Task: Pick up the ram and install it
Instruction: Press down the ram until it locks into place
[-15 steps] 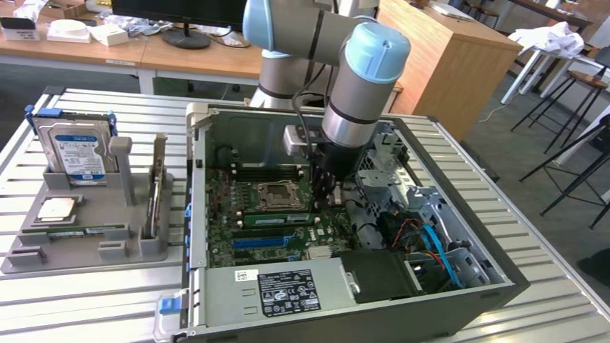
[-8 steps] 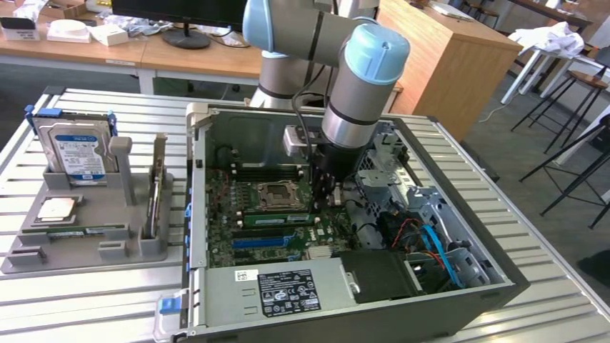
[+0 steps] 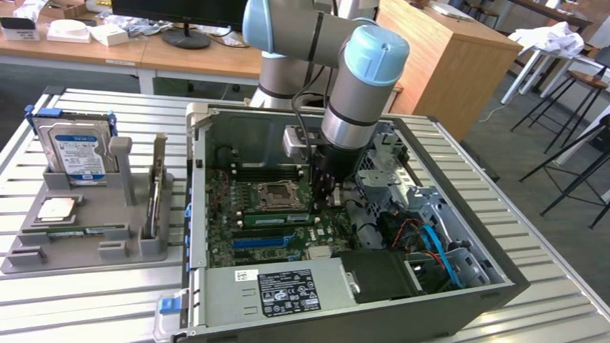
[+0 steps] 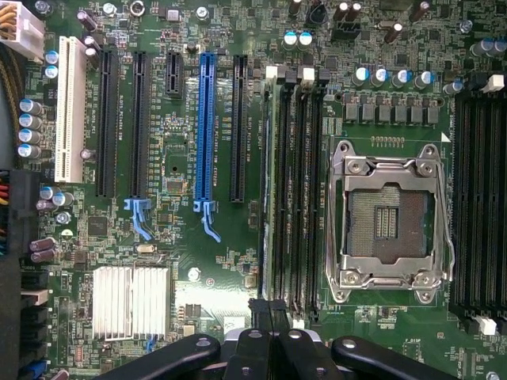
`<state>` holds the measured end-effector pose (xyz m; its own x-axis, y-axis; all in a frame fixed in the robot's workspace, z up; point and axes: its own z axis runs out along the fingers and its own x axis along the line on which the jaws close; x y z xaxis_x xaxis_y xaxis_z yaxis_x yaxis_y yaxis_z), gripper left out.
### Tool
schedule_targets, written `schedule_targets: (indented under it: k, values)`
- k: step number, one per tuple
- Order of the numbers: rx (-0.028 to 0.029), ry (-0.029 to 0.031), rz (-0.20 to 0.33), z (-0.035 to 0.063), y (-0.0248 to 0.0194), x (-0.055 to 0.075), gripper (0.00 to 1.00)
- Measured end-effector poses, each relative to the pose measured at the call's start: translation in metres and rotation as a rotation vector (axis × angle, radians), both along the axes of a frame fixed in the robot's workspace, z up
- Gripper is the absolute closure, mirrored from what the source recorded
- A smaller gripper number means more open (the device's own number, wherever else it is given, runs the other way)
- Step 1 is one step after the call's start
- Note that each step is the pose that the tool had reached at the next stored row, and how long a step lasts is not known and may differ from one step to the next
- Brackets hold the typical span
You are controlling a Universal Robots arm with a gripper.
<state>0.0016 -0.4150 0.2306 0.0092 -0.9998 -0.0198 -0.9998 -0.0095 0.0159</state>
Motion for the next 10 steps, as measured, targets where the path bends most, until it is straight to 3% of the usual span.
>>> schedule_targets:
  k: [10]
  values:
    - [0.0002,-0.0001,0.0,-0.0003,0.0017,0.0,0.9]
